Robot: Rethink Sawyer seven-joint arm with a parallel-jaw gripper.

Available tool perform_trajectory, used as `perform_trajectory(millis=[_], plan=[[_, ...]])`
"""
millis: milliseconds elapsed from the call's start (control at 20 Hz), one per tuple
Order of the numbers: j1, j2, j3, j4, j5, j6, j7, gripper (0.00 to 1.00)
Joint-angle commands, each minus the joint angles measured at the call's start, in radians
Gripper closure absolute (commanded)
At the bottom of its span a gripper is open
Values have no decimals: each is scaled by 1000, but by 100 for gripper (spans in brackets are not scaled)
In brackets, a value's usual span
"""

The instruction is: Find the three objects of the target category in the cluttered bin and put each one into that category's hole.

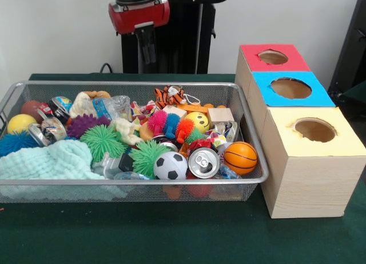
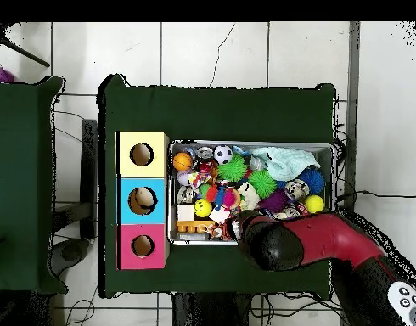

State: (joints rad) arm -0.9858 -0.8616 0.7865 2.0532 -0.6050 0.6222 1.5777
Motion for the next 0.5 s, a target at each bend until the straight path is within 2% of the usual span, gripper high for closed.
perform_trajectory(millis=[50,300,500], plan=[[12,61,56,-150,-23,161,-253,100],[14,106,66,-196,-28,193,-287,100],[16,91,71,-176,-32,186,-259,100]])
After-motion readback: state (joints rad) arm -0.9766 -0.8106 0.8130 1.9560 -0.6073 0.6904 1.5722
